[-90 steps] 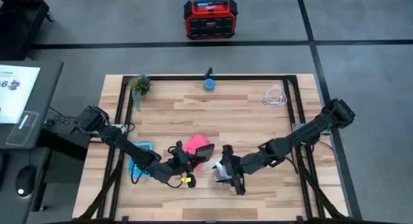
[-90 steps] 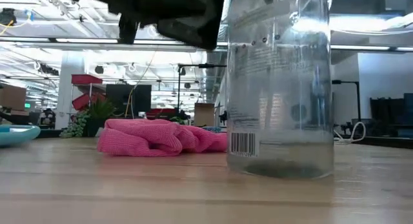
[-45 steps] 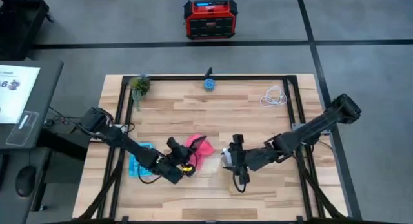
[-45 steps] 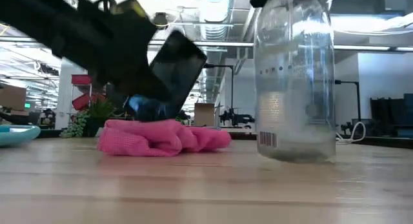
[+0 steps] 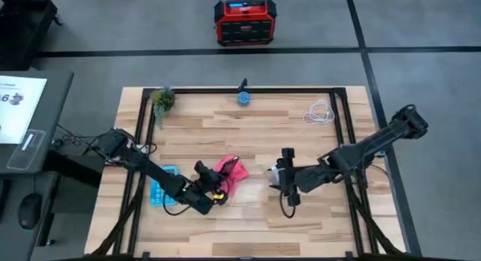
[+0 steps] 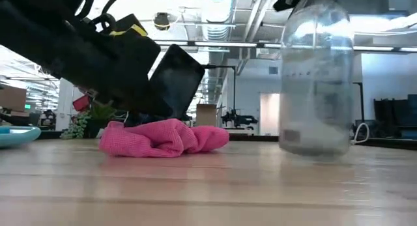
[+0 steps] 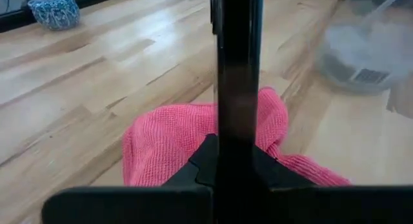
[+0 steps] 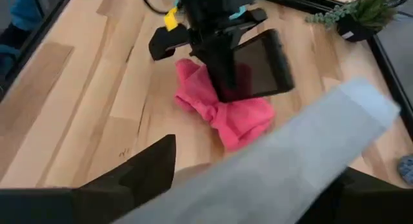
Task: Apply microfiber cloth
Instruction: Spray the front of the black cellphone using transparent spray bottle, then wipe the front of the black cellphone using pink microfiber cloth
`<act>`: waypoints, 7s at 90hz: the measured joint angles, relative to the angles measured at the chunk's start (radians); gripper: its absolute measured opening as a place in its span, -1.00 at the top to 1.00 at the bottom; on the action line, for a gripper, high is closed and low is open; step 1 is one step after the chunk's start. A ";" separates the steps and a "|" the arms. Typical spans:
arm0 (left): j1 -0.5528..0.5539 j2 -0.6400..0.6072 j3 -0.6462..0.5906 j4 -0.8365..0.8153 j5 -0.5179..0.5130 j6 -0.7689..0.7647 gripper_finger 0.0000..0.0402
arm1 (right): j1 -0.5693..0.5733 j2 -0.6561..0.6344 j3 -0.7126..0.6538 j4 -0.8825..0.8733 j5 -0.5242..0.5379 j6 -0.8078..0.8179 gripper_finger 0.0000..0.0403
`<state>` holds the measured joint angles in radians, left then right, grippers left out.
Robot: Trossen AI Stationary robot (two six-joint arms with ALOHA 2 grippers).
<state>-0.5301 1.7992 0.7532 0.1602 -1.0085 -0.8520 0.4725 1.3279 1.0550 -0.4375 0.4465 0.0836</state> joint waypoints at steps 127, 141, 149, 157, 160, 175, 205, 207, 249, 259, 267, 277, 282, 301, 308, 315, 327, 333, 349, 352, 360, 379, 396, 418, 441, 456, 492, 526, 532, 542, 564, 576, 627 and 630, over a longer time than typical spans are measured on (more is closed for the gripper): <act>0.000 0.002 -0.002 0.019 0.014 -0.008 0.96 | -0.085 -0.258 0.016 -0.412 0.180 0.187 -0.17; 0.000 0.002 -0.002 0.020 0.015 -0.009 0.96 | -0.072 -0.261 0.017 -0.446 0.181 0.239 -0.14; 0.000 0.002 -0.002 0.022 0.015 -0.008 0.96 | -0.064 -0.260 0.017 -0.445 0.180 0.242 -0.04; 0.000 0.002 -0.002 0.023 0.016 -0.009 0.96 | -0.059 -0.259 0.017 -0.445 0.177 0.242 0.18; 0.000 0.002 -0.002 0.023 0.016 -0.008 0.96 | -0.059 -0.259 0.017 -0.446 0.177 0.242 0.29; 0.000 0.002 -0.002 0.023 0.017 -0.008 0.96 | -0.059 -0.259 0.017 -0.448 0.181 0.237 0.67; 0.000 0.002 -0.002 0.023 0.017 -0.008 0.96 | -0.059 -0.261 0.017 -0.483 0.240 0.247 0.67; 0.000 0.002 -0.002 0.023 0.017 -0.008 0.96 | -0.060 -0.261 0.017 -0.493 0.255 0.250 0.67; 0.000 0.002 -0.002 0.026 0.018 -0.008 0.96 | -0.062 -0.264 0.020 -0.626 0.293 0.316 0.35; 0.000 0.003 -0.002 0.037 0.020 -0.007 0.96 | -0.062 -0.265 0.016 -0.640 0.277 0.319 0.05; 0.000 0.003 -0.002 0.039 0.027 -0.009 0.96 | -0.062 -0.273 0.026 -0.649 0.278 0.320 -0.12; 0.000 -0.001 0.004 0.038 0.045 -0.009 0.96 | -0.062 -0.275 0.077 -0.662 0.287 0.317 -0.20; 0.000 -0.008 0.011 0.034 0.063 0.008 0.96 | -0.059 -0.276 0.107 -0.671 0.302 0.306 -0.20; -0.001 -0.069 0.045 -0.006 0.131 0.061 0.96 | -0.004 -0.276 0.179 -0.667 0.365 0.266 -0.15; -0.001 -0.100 0.064 -0.088 0.160 0.048 0.96 | 0.034 -0.275 0.182 -0.641 0.372 0.265 -0.13; -0.001 -0.134 0.100 -0.203 0.201 0.027 0.96 | 0.076 -0.259 0.182 -0.604 0.372 0.259 -0.11; 0.011 -0.184 0.208 -0.478 0.304 -0.004 0.96 | 0.148 -0.191 0.182 -0.524 0.369 0.255 -0.10; 0.026 -0.188 0.271 -0.607 0.365 0.000 0.96 | 0.178 -0.137 0.182 -0.487 0.357 0.255 -0.10; 0.121 -0.176 0.353 -0.759 0.618 0.102 0.96 | 0.217 0.034 0.182 -0.422 0.247 0.256 -0.10; 0.143 -0.175 0.352 -0.774 0.656 0.122 0.96 | 0.217 0.067 0.182 -0.415 0.216 0.257 -0.10; 0.191 -0.176 0.353 -0.808 0.725 0.139 0.96 | 0.216 0.149 0.182 -0.388 0.166 0.259 -0.10; 0.259 -0.148 0.353 -0.844 0.871 0.150 0.96 | 0.206 0.273 0.182 -0.341 0.123 0.293 -0.09; 0.277 -0.035 0.395 -0.876 0.950 0.164 0.96 | 0.189 0.346 0.182 -0.243 0.123 0.293 -0.09; 0.283 0.073 0.528 -1.020 0.960 0.210 0.96 | 0.151 0.433 0.182 -0.132 0.096 0.259 -0.09; 0.283 0.088 0.633 -1.166 0.978 0.212 0.96 | 0.133 0.541 0.182 -0.050 0.093 0.256 -0.09; 0.290 0.118 0.634 -1.107 0.991 0.233 0.96 | 0.134 0.560 0.181 -0.040 0.092 0.265 -0.09; 0.295 0.154 0.684 -1.208 1.036 0.242 0.96 | 0.158 0.556 0.181 -0.032 0.097 0.282 -0.09; 0.294 0.181 0.653 -1.184 1.043 0.225 0.96 | 0.154 0.556 0.181 -0.015 0.099 0.285 -0.10; 0.293 0.191 0.653 -1.179 1.043 0.225 0.96 | 0.154 0.556 0.181 -0.015 0.099 0.285 -0.10; 0.286 0.190 0.662 -1.183 1.038 0.224 0.96 | 0.154 0.556 0.181 -0.009 0.100 0.285 -0.10; 0.257 0.080 0.657 -1.159 0.992 0.213 0.98 | 0.156 0.555 0.181 -0.009 0.100 0.284 -0.10; 0.243 -0.018 0.566 -1.076 0.943 0.167 0.99 | 0.156 0.555 0.181 -0.006 0.100 0.284 -0.10; -0.078 -0.497 -0.224 0.013 0.405 -0.185 0.98 | -0.043 0.707 0.134 0.794 -0.029 0.031 -0.10; -0.095 -0.497 -0.256 0.071 0.364 -0.191 0.98 | -0.062 0.730 0.133 0.825 -0.054 0.027 -0.10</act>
<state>-0.6253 1.3022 0.4970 0.2308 -0.6447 -1.0430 0.4102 2.0583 1.1883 0.3874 0.3926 0.1105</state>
